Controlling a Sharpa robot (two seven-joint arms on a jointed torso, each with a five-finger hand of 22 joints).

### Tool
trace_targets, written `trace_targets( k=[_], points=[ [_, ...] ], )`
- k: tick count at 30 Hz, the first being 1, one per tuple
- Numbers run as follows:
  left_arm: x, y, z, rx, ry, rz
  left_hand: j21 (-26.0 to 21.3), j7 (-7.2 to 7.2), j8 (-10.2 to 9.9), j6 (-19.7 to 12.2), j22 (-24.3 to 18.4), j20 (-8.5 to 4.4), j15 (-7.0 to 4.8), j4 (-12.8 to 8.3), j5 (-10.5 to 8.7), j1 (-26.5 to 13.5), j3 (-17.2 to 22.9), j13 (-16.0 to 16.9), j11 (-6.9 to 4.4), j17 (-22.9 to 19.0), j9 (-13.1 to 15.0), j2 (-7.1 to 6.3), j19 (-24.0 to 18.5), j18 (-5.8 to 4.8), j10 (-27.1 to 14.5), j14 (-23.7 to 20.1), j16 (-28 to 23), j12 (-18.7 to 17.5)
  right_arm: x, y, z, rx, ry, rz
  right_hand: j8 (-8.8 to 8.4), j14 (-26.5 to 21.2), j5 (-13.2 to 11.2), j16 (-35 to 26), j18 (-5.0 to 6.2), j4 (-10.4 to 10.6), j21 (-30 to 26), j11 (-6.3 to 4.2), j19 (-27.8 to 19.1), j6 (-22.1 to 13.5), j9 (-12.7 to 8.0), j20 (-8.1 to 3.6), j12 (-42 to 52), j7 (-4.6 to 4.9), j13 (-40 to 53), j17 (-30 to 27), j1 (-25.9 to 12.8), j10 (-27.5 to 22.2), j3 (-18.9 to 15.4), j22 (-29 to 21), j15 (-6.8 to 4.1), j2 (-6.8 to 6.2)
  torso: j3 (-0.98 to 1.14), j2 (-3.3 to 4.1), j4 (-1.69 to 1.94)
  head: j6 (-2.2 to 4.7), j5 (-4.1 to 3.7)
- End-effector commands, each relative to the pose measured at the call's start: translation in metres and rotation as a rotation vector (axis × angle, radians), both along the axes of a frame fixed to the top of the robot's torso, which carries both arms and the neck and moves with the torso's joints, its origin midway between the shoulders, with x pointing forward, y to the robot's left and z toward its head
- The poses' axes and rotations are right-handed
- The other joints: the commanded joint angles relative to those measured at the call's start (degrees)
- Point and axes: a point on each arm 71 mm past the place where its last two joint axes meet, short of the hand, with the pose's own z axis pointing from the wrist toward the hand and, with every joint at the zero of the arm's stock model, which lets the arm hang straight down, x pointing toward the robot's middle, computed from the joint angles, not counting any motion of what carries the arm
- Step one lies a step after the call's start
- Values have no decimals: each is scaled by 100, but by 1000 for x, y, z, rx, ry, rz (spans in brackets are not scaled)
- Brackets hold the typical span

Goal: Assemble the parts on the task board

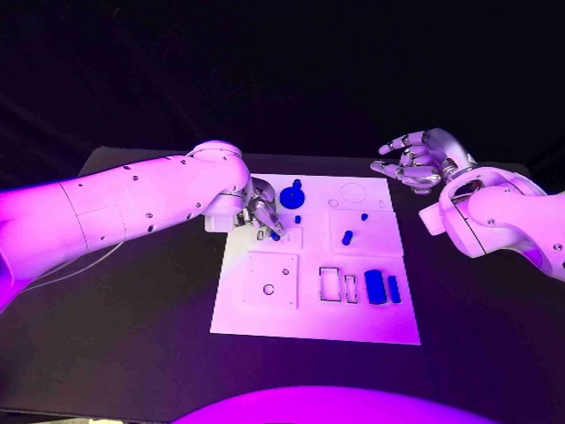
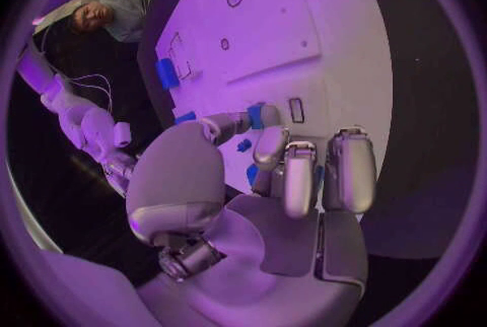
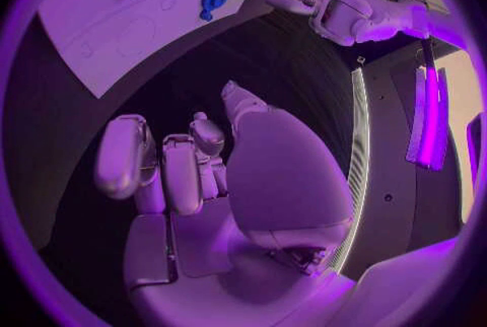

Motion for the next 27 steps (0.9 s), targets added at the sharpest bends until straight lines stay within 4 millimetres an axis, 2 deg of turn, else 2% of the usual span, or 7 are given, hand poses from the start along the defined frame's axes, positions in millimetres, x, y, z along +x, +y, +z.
trace_targets(
  k=[1,10,16,20,23,27],
  points=[
    [0,3,-7,23,-12,16,16,-64,-62,-56,94,6,-18,-883,-11,-39,821,15,2,1509,10,58,31,-73,22,597,19,38,-1,2,0,-9,-5,20,25,189,9,-18,73,18,-25,-11,12,-49,6,-17,-33,-8,-5,-6,-22,-34,23,-5,-36,-22,3,2,-1,-3,3],
    [0,3,-7,22,-5,16,14,-80,-82,-37,98,1,-26,-817,-8,-128,720,38,-9,1509,17,48,34,-74,32,597,19,58,-1,1,0,-9,-5,20,25,189,9,-18,73,18,-25,-11,12,-49,6,-17,-33,-8,-5,-6,-22,-34,23,-5,-36,-22,2,2,-2,-3,2],
    [0,4,-7,22,-4,17,11,-100,-117,-11,101,-8,-36,-725,-14,-262,547,39,-22,1509,21,-15,37,-75,23,597,19,62,-1,1,0,-9,-6,19,25,189,9,-18,73,18,-25,-11,12,-49,6,-17,-33,-8,-5,-6,-22,-34,23,-5,-36,-22,1,0,2,-2,-2],
    [0,5,-7,22,-5,18,2,-122,-166,57,100,-20,-49,-543,-37,-414,137,43,-37,1509,21,-71,37,-75,12,597,19,71,-1,1,0,-9,-6,20,27,188,9,-24,76,20,-42,-11,10,-53,5,-17,-40,-8,-14,-12,-25,-40,22,-17,-36,-26,-2,-1,1,-4,-1],
    [0,5,-7,21,-5,19,-8,-123,-248,130,102,-28,-53,-258,-68,-463,-623,51,-36,1509,20,-137,42,-76,-8,597,19,83,-1,1,0,-10,-7,22,27,188,8,-25,74,21,-38,-10,12,-56,4,-18,-39,-8,-14,-11,-29,-40,20,-14,-36,-29,-3,-1,1,-2,0],
    [0,6,-7,21,-6,21,-14,-118,-308,158,104,-26,-51,-14,-82,-424,-1133,55,-33,1509,22,-191,44,-77,-16,597,19,88,-1,1,0,-9,-8,23,28,189,8,-26,73,22,-36,-10,14,-59,4,-18,-39,-7,-13,-11,-32,-40,18,-12,-36,-32,-2,0,0,0,3]
  ],
)
